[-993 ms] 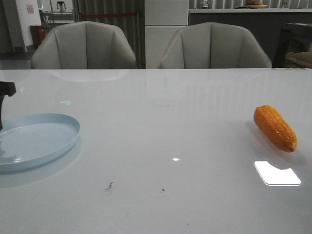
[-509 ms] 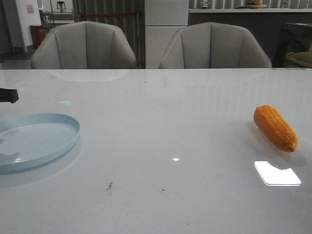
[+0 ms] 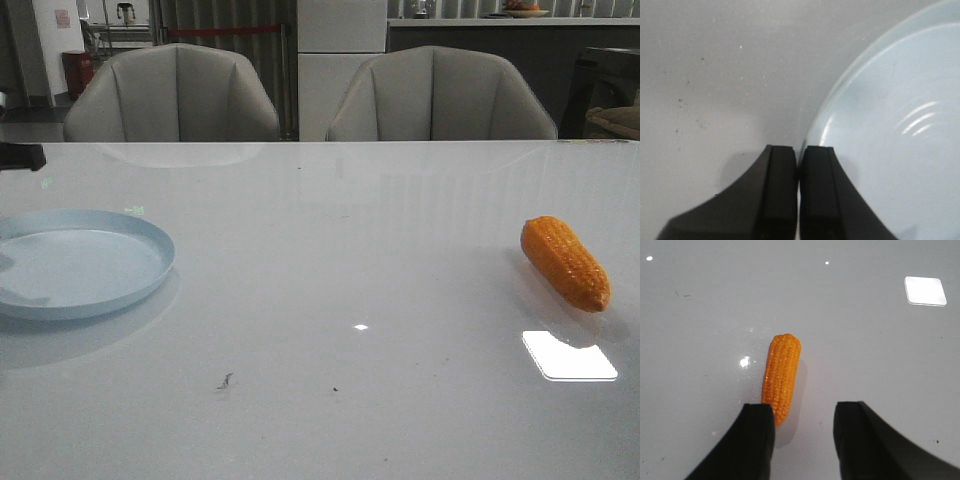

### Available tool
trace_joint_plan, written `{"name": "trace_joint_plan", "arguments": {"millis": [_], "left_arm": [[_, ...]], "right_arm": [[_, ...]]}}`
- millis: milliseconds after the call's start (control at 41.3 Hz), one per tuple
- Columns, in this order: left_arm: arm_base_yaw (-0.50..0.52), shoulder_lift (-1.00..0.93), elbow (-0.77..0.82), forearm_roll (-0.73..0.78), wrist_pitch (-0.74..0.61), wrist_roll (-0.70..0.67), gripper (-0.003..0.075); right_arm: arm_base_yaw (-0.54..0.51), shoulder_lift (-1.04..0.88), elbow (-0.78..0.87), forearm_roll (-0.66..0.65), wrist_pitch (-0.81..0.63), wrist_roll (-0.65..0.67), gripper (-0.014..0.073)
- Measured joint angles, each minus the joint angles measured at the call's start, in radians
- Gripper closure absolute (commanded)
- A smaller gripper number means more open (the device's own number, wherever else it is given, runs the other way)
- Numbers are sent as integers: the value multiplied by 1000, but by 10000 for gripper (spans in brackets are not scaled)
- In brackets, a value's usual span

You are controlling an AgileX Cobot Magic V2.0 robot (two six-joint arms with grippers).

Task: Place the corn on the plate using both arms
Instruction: 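Push the pale blue plate with the left gripper toward the table center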

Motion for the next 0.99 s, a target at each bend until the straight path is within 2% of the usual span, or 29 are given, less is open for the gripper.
{"name": "trace_joint_plan", "arguments": {"millis": [218, 388, 630, 993], "left_arm": [[-70, 0, -120, -119, 66, 17, 624], [-189, 0, -138, -199, 53, 25, 624], [-358, 5, -138, -213, 3, 26, 624], [-446, 101, -138, -202, -5, 26, 619]], "right_arm": [[0, 0, 0, 0, 2, 0, 187], [0, 0, 0, 0, 7, 0, 187], [0, 0, 0, 0, 11, 0, 187], [0, 0, 0, 0, 43, 0, 187]]}}
